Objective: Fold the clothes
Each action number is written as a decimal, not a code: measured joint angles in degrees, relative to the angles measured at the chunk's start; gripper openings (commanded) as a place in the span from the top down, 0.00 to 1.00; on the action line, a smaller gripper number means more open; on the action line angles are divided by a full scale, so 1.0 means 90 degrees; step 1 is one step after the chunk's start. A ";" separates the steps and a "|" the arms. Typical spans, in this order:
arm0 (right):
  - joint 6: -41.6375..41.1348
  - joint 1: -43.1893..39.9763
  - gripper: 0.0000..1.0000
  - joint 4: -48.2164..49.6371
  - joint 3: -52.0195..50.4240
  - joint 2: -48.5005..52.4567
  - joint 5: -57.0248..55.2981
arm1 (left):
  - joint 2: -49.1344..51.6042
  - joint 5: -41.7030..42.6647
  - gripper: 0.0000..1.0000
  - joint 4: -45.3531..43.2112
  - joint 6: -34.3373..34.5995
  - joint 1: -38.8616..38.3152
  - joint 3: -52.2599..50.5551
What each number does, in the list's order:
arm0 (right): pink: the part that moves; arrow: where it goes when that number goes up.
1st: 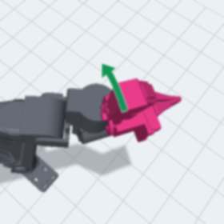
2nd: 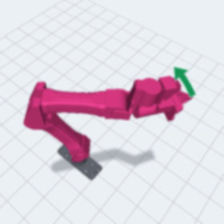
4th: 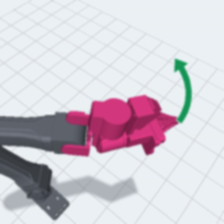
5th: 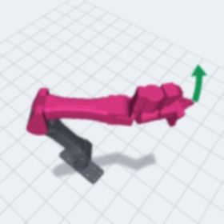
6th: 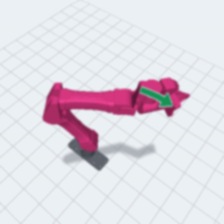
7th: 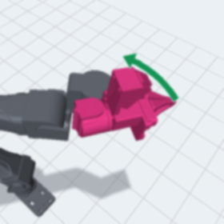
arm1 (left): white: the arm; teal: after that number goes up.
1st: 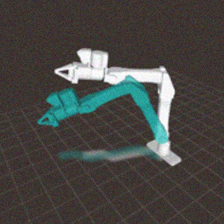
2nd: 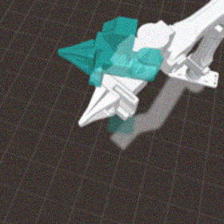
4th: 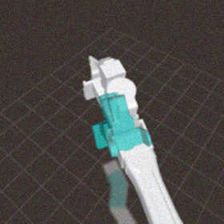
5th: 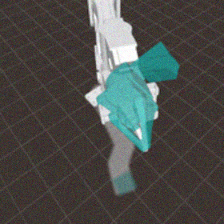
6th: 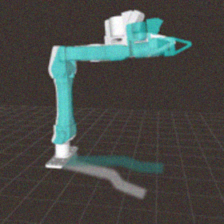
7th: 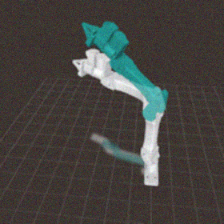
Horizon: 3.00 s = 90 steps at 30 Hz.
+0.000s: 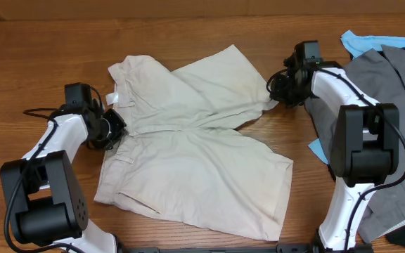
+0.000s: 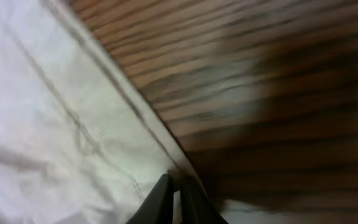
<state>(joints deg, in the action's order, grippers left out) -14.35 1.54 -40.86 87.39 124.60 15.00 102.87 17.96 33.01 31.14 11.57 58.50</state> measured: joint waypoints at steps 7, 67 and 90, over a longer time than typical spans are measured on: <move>-0.0257 -0.1039 0.92 -0.0134 0.0053 0.0022 -0.0180 | -0.0002 0.0024 0.96 0.0046 0.0029 0.0517 0.0005; 0.0828 0.0755 0.50 -0.3242 -0.0981 -0.2358 0.0330 | -0.1192 -0.0816 0.00 0.2924 -0.1025 -0.0947 0.0969; -0.0228 0.1921 0.42 0.0053 -0.3296 -0.2518 -0.0165 | -0.1367 -0.1139 0.00 -0.0403 -0.0593 -0.1168 -0.1591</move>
<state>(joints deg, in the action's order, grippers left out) -16.40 18.83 -40.38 57.74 101.93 13.52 90.56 7.70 29.39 25.80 1.06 44.18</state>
